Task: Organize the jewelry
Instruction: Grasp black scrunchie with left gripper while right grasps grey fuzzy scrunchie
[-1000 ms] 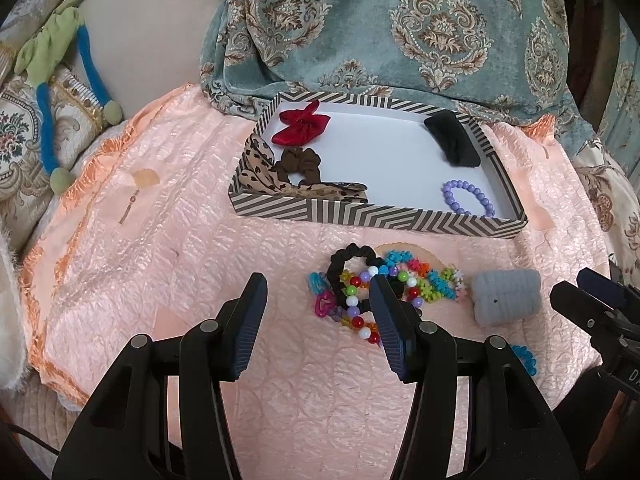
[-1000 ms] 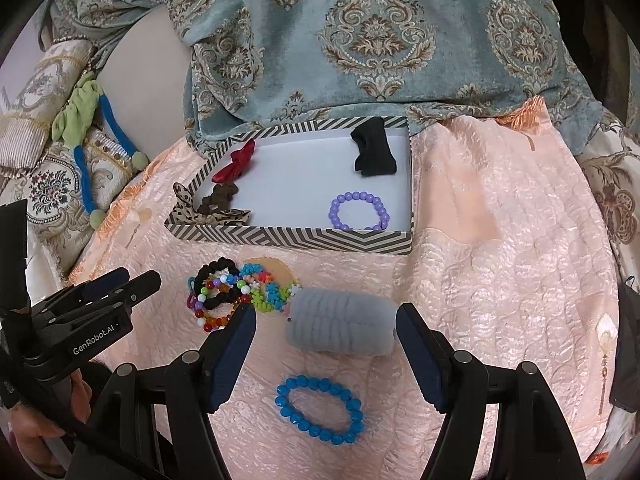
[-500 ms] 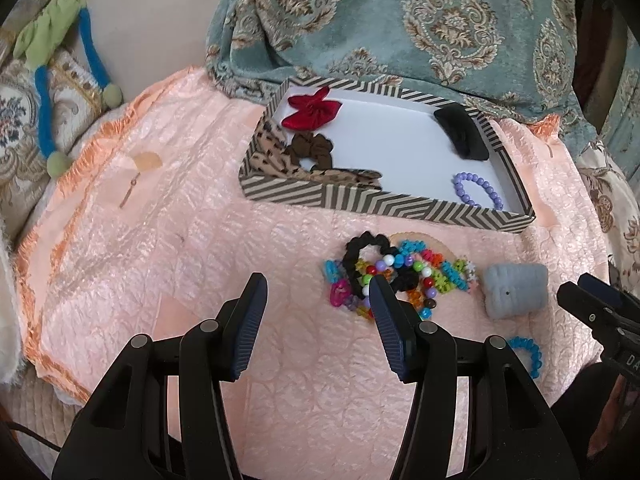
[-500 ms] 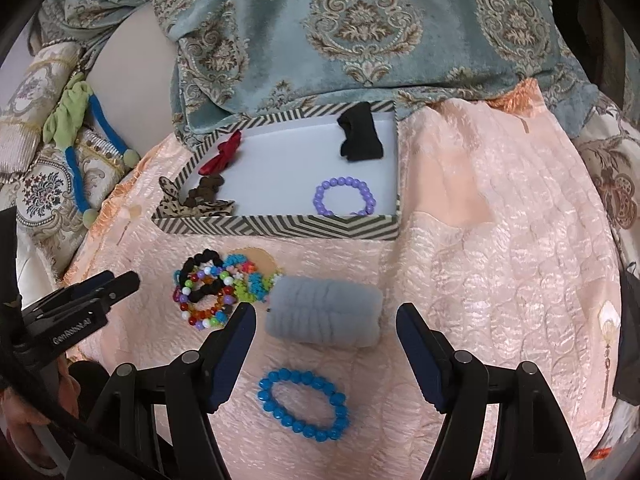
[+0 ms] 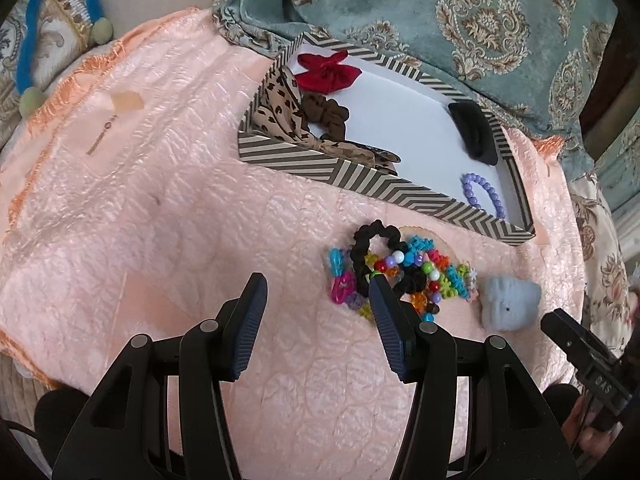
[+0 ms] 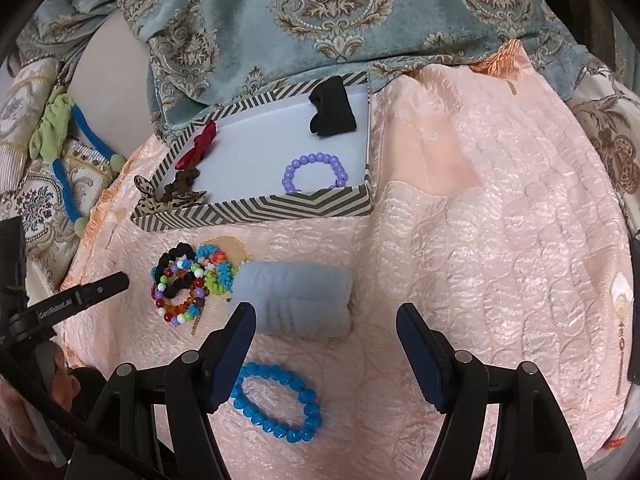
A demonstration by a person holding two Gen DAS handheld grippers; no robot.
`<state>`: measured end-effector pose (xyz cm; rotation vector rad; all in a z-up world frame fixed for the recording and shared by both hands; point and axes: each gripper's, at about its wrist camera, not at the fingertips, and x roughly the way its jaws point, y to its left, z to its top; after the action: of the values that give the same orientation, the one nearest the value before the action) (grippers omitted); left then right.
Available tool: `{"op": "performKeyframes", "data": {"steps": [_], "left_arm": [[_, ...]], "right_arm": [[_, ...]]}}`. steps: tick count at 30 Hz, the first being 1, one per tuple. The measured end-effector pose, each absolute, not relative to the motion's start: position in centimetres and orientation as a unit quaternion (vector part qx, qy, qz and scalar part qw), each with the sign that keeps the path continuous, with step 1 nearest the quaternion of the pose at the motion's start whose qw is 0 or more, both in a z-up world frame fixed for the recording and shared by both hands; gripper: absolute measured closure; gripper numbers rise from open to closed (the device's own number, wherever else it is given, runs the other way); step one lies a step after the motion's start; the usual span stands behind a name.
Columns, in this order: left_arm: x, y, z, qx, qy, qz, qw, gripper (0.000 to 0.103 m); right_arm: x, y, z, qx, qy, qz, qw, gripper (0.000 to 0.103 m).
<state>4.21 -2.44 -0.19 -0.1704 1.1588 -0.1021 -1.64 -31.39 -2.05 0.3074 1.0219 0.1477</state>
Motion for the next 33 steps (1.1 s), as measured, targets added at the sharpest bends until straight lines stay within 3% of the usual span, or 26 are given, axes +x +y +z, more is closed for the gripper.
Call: {"op": "performKeyframes", "data": {"steps": [12,25,27,29,31,33], "left_arm": [[5.9,-3.6,-0.9,-0.104,0.554,-0.072,0.823,0.050],[6.4,-8.3,-1.7,0.022,0.546,-0.144,0.825,0.051],[6.7,-8.8,-2.4,0.037,0.551,-0.152,0.820,0.059],[6.9,-9.1,-3.2,0.046,0.559,-0.153,0.813,0.074],[7.1,-9.1,-3.6,0.045,0.560,-0.154,0.813,0.081],[7.3,-8.9,-3.6,0.045,0.560,-0.153,0.813,0.089]], "right_arm": [[-0.9,-31.7,-3.1,0.154,0.494,0.071,0.853,0.033],[-0.1,-31.2,-3.4,0.151,0.486,0.094,0.856,0.033],[0.2,-31.0,-3.5,0.148,0.485,0.098,0.856,0.033],[0.7,-30.9,-3.9,0.149,0.486,0.104,0.855,0.037],[0.9,-30.9,-4.4,0.156,0.489,0.111,0.851,0.055],[1.0,-30.8,-4.6,0.160,0.483,0.125,0.852,0.059]]}}
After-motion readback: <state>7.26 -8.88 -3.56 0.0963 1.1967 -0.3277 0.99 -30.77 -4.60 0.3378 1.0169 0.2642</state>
